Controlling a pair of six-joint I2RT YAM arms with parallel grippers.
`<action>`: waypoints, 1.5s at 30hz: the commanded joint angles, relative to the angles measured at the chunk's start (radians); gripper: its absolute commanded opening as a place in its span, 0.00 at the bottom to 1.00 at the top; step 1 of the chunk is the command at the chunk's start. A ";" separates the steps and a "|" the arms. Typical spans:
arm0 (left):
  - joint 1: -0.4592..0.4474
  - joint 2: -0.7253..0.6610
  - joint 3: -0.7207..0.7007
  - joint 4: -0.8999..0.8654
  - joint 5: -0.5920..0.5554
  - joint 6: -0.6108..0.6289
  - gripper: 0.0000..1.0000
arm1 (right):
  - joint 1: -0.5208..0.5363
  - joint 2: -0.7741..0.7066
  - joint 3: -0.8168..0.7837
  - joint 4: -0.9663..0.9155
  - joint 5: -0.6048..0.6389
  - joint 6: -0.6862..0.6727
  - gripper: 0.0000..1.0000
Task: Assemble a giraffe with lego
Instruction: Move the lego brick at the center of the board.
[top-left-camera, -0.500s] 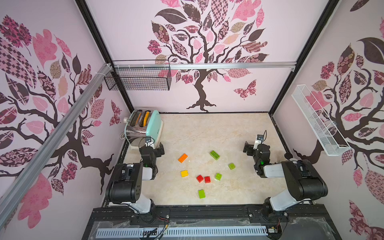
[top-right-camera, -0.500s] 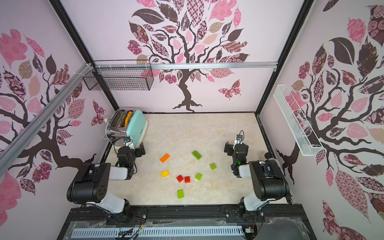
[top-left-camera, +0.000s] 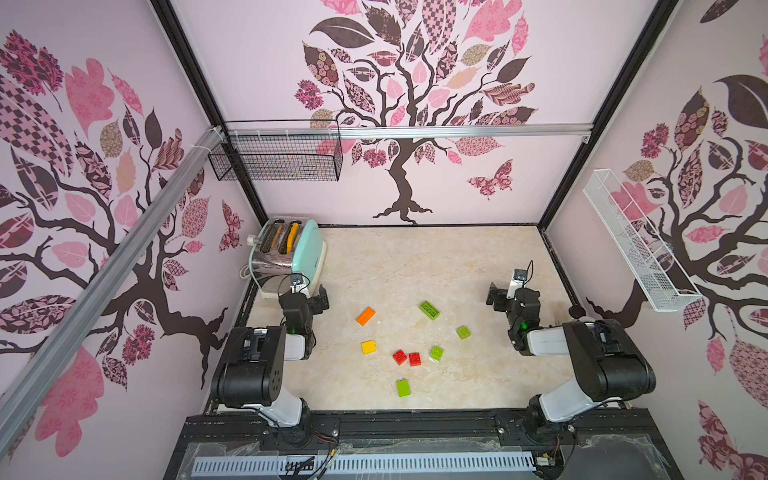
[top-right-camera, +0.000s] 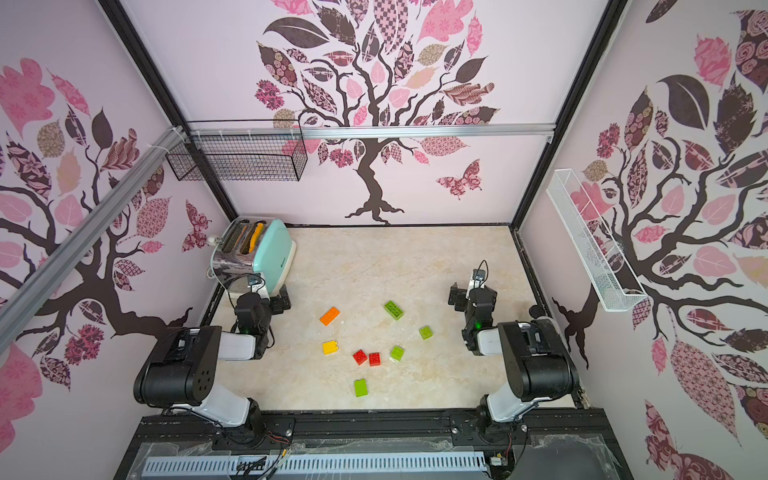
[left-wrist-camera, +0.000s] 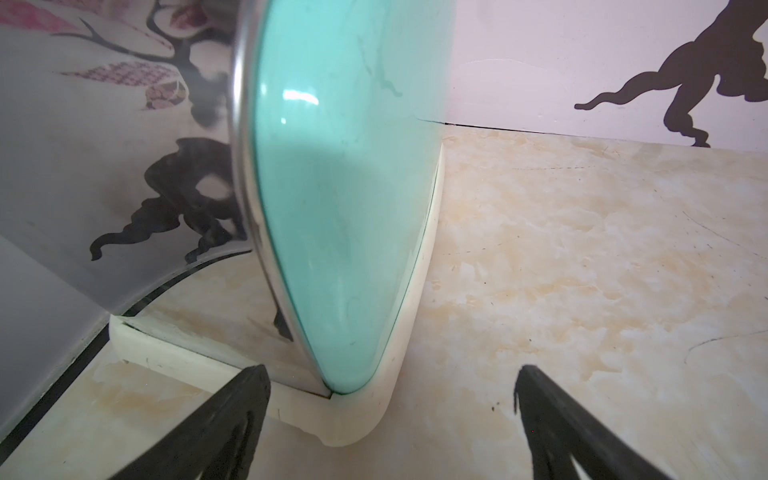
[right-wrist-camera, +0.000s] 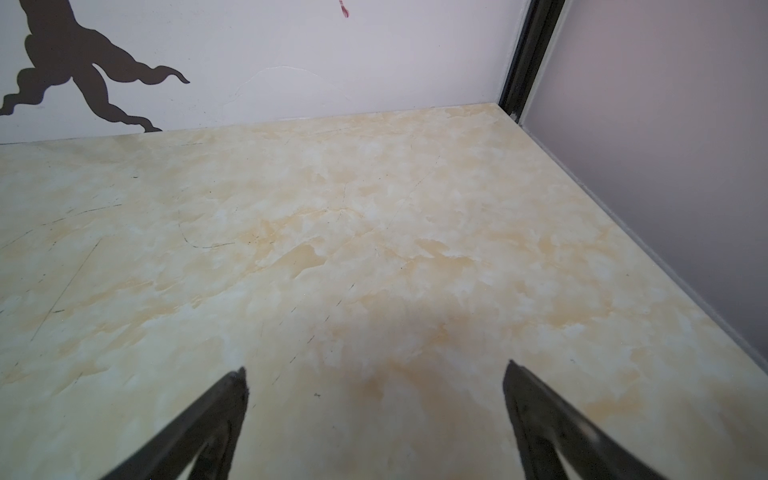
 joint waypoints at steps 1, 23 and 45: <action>-0.010 -0.009 0.012 -0.006 -0.018 0.004 0.98 | -0.007 -0.006 0.024 0.011 -0.009 0.011 0.99; -0.023 -0.573 0.488 -1.203 0.137 -0.011 0.98 | -0.003 -0.402 0.437 -1.063 -0.478 0.365 0.99; -0.081 -0.663 0.332 -1.183 0.429 0.104 0.98 | 0.249 0.157 0.688 -1.090 -0.697 0.305 0.86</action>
